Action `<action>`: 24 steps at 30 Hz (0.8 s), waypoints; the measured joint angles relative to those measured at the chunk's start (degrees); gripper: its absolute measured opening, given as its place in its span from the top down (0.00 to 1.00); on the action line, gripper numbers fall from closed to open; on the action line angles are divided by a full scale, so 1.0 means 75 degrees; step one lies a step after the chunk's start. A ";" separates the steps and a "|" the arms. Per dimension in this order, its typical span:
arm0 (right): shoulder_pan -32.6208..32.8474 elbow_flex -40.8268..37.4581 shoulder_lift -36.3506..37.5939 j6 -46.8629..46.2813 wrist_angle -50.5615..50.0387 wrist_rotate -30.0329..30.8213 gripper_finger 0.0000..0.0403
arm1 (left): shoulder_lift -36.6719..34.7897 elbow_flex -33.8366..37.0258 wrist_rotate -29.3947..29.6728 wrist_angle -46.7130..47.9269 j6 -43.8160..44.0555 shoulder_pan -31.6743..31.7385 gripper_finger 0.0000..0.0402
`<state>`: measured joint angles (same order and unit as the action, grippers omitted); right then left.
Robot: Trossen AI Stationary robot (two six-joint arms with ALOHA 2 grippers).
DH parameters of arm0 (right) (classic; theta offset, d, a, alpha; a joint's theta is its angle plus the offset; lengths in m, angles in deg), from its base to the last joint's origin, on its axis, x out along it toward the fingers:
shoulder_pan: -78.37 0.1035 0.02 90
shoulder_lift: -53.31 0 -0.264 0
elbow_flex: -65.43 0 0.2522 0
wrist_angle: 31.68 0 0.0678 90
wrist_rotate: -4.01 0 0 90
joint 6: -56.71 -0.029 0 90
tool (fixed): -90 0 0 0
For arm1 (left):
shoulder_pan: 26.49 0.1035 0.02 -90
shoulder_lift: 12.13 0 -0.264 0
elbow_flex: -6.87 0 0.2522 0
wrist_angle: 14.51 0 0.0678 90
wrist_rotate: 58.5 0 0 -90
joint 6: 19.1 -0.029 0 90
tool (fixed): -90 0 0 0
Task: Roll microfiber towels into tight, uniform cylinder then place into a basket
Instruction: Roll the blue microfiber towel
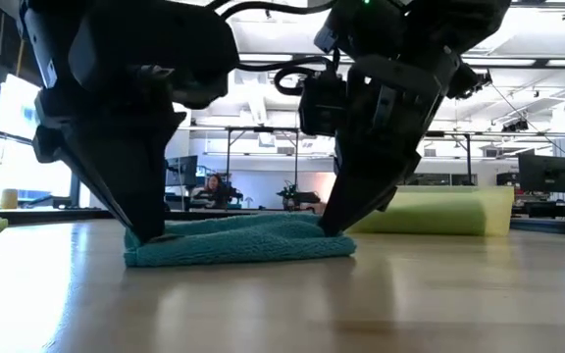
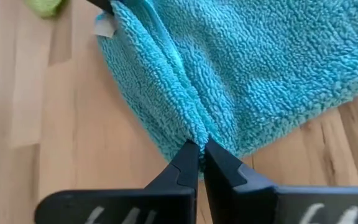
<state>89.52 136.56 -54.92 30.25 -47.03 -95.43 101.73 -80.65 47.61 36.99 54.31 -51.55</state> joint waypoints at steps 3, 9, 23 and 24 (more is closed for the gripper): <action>0.0003 0.0000 0.0001 0.0392 -0.0023 0.0151 0.99 | 0.0088 -0.0005 -0.0002 -0.0059 -0.0068 0.0019 1.00; 0.0070 0.0000 0.0122 0.1505 -0.0303 0.0302 0.83 | 0.0088 -0.0008 -0.0064 -0.0080 -0.0217 0.0044 1.00; 0.1568 -0.0015 0.0527 0.6372 -0.0459 0.2566 0.68 | 0.0088 -0.0008 -0.0124 -0.0092 -0.0551 0.0041 1.00; 0.1664 -0.0015 0.0448 0.6631 -0.0200 0.2757 0.68 | 0.0088 -0.0008 -0.0124 -0.0094 -0.0587 0.0041 1.00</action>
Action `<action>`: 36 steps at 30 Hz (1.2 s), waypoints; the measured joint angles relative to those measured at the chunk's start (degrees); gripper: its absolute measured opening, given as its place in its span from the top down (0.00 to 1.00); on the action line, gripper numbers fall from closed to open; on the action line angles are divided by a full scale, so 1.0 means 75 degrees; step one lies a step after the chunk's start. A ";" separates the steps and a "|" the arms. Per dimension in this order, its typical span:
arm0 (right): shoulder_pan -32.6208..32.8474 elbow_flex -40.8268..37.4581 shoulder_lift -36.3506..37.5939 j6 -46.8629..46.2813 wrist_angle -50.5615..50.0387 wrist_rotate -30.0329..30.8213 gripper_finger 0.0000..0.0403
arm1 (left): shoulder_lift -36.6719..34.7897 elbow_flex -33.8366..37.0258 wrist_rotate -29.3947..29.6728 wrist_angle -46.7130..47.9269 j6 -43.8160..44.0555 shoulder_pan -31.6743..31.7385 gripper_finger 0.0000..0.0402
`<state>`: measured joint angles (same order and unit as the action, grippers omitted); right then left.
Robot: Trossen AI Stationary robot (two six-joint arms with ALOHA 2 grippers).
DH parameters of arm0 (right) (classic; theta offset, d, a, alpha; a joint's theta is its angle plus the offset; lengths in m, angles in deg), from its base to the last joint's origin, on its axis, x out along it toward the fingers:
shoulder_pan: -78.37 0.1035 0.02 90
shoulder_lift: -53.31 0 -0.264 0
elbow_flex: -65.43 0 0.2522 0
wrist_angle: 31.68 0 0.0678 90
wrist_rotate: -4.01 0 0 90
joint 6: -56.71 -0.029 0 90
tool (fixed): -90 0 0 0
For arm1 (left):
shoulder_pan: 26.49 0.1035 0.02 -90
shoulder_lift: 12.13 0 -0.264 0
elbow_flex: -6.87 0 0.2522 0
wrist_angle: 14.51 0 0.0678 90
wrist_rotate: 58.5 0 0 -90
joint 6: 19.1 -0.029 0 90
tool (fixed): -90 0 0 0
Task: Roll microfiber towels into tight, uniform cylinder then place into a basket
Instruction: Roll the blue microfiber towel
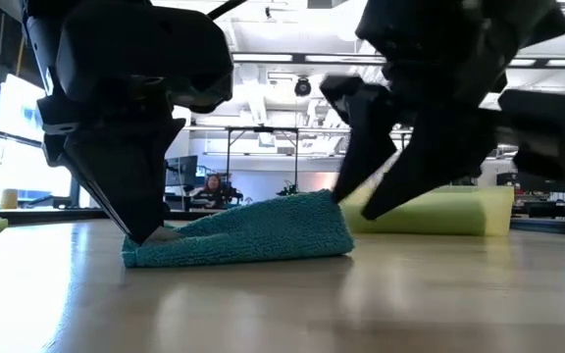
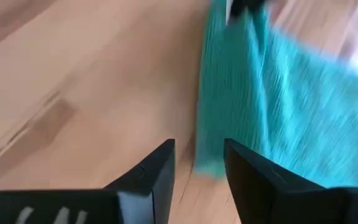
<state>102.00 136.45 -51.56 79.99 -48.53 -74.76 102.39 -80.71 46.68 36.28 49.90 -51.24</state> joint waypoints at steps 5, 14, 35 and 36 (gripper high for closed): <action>0.0103 0.0000 -0.0352 0.0586 0.0700 0.0256 0.67 | 0.0003 0.0003 -0.0009 -0.0053 -0.0035 0.0000 1.00; -0.0217 0.0016 -0.0816 0.0067 0.0872 0.0292 0.51 | 0.0005 0.0003 -0.0044 -0.0118 -0.0034 -0.0003 1.00; -0.0501 0.0044 -0.1077 -0.3272 0.0261 -0.0540 0.90 | 0.0003 -0.0932 -0.0012 0.0885 -0.1822 -0.0006 0.77; -0.0501 0.0041 -0.1077 -0.3308 0.0264 -0.0529 0.91 | 0.0003 -0.1057 0.0016 0.1192 -0.1939 -0.0002 0.76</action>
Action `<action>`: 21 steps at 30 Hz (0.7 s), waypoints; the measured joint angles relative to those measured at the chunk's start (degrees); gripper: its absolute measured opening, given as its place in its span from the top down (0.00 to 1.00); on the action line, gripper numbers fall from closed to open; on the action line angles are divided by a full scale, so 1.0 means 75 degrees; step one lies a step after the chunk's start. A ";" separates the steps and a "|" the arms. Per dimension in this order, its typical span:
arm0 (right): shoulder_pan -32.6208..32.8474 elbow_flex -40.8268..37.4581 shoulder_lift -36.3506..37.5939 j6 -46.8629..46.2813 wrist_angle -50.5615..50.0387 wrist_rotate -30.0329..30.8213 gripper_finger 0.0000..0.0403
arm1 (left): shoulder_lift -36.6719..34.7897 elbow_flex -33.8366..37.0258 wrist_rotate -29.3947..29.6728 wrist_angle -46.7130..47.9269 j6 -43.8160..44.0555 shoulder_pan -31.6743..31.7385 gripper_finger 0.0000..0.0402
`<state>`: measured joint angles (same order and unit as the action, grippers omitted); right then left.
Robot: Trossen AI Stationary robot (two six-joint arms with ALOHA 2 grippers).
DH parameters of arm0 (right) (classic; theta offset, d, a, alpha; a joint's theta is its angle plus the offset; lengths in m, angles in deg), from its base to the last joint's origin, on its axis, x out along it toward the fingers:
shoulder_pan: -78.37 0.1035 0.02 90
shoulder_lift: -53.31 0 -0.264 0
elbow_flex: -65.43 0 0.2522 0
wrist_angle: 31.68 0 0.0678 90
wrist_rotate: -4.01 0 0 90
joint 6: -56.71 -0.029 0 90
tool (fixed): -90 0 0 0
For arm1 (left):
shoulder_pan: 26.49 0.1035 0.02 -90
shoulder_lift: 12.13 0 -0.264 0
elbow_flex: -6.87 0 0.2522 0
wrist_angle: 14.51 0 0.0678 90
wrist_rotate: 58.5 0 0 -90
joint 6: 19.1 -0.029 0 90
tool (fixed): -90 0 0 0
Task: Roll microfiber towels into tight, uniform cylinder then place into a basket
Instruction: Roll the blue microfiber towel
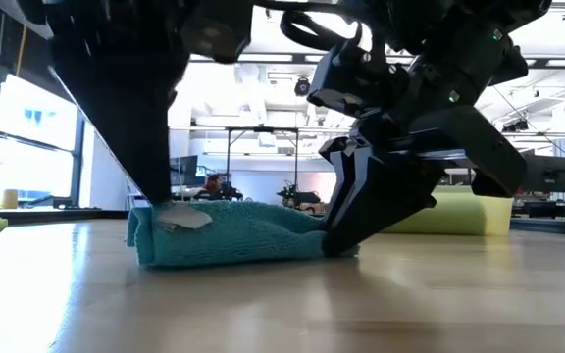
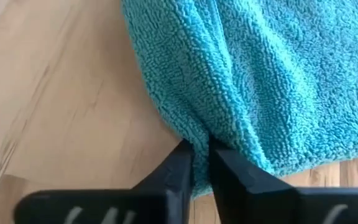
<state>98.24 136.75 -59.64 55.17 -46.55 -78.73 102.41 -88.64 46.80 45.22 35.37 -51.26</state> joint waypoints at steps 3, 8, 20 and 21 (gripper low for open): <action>-0.0003 -0.0006 0.0000 -0.0014 0.0006 0.0003 0.94 | 0.0000 -0.0370 0.0042 0.0744 -0.0349 0.0005 0.74; -0.0040 -0.0006 0.0000 -0.0350 0.0012 -0.0014 0.94 | -0.0003 -0.0525 0.0047 0.0395 -0.1731 -0.0186 0.73; -0.0052 -0.0020 0.0001 -0.0814 0.0067 -0.0048 0.94 | 0.0076 0.0166 0.0638 -0.1369 -0.2954 -0.0398 0.57; -0.0052 -0.0020 0.0000 -0.0819 0.0067 -0.0048 0.94 | 0.0076 0.0245 0.0648 -0.1502 -0.2949 -0.0400 0.55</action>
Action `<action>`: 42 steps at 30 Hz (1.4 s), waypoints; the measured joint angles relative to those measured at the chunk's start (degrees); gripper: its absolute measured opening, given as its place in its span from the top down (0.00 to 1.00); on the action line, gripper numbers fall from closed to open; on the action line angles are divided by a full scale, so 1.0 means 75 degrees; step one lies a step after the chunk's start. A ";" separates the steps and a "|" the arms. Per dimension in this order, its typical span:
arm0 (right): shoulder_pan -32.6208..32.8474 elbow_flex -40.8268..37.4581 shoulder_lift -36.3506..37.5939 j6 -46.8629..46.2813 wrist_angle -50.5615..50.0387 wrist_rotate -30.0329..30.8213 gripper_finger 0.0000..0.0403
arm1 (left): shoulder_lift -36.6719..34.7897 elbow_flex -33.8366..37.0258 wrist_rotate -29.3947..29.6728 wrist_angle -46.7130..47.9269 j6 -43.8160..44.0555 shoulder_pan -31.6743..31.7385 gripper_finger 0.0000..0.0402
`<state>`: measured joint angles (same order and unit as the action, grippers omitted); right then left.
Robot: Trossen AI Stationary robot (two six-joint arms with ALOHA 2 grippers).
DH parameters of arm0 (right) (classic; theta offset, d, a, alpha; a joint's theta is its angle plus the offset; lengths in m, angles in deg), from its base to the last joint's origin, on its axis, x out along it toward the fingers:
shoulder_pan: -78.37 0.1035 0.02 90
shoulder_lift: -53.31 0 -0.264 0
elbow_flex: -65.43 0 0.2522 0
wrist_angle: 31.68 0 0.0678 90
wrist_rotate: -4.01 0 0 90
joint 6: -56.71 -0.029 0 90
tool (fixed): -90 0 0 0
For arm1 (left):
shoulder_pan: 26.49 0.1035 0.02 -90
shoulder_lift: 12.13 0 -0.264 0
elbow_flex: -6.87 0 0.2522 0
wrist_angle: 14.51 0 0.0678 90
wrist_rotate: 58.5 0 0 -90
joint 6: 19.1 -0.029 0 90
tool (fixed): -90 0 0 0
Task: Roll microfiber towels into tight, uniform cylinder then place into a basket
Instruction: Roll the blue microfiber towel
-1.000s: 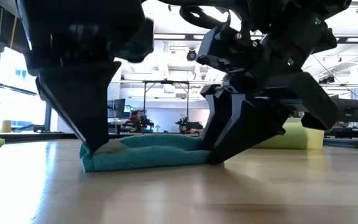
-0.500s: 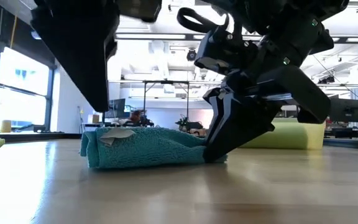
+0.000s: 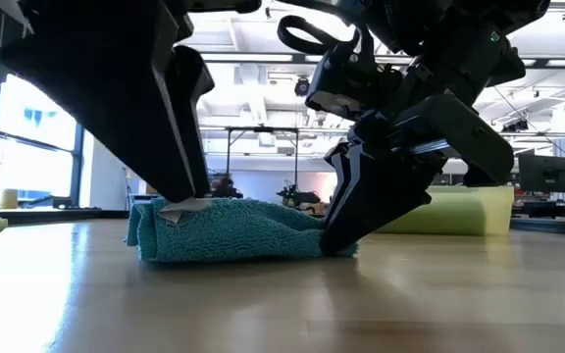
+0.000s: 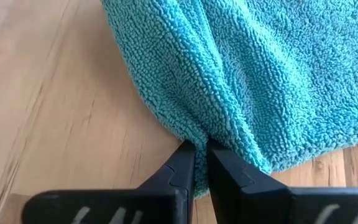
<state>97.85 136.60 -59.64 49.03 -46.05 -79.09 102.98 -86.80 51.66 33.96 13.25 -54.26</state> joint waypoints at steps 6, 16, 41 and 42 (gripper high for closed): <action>0.0000 0.0000 0.0000 -0.0003 0.0006 -0.0002 0.94 | -0.0003 0.0377 0.0684 -0.0196 0.0063 -0.0083 0.52; 0.0000 -0.0012 0.0000 -0.0003 0.0072 -0.0007 0.94 | -0.0003 0.1058 0.0756 -0.0692 0.0810 -0.0087 0.53; -0.0769 0.0841 -0.0029 -0.2806 -0.0215 -0.5522 0.98 | -0.0332 0.1442 0.0099 -0.1602 0.2036 -0.0436 0.99; -0.0802 0.0851 -0.0027 -0.2843 -0.0235 -0.5534 0.98 | -0.0402 0.1443 0.0089 -0.1571 0.2059 -0.0430 0.99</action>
<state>91.83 142.98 -59.84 27.71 -47.81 -120.59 99.96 -75.98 52.32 22.17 28.69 -57.48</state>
